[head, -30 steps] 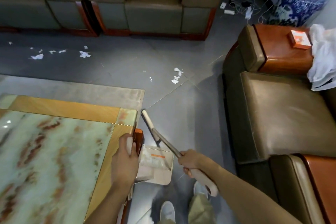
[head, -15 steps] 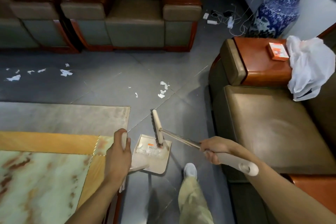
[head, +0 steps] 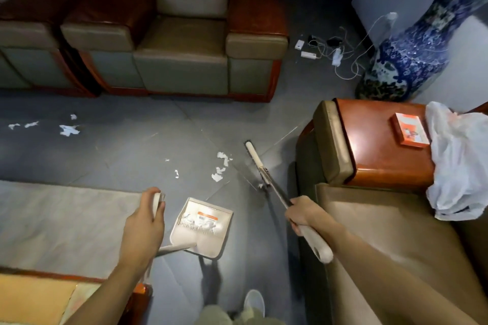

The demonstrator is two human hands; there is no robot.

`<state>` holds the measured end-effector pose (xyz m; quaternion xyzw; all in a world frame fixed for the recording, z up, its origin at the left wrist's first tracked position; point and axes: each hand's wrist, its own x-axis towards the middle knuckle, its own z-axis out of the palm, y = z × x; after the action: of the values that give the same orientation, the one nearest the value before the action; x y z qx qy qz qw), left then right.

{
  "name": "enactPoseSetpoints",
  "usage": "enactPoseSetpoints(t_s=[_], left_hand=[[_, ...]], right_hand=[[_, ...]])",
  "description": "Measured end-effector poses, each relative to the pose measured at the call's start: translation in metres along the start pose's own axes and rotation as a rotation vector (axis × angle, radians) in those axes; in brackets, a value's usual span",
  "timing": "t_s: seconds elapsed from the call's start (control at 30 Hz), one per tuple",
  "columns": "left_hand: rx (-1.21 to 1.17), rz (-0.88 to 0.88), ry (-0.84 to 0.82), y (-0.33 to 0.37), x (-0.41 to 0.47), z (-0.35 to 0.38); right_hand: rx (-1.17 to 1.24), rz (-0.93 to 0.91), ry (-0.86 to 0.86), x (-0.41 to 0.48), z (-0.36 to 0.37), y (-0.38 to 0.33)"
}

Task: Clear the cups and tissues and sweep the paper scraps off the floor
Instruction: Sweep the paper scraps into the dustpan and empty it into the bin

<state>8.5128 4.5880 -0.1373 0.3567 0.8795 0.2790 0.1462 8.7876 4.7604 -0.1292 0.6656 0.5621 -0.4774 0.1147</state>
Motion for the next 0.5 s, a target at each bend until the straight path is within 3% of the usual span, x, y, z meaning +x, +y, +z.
enactPoseSetpoints(t_s=[0.23,0.5], left_hand=[[0.008,-0.025,-0.068,0.027,0.068,0.025],[-0.007,-0.068,-0.097,0.036,0.127,0.031]], right_hand=[[-0.173,0.076,0.016,0.08,-0.027,-0.028],[-0.001,0.0,-0.211,0.109,0.003,-0.075]])
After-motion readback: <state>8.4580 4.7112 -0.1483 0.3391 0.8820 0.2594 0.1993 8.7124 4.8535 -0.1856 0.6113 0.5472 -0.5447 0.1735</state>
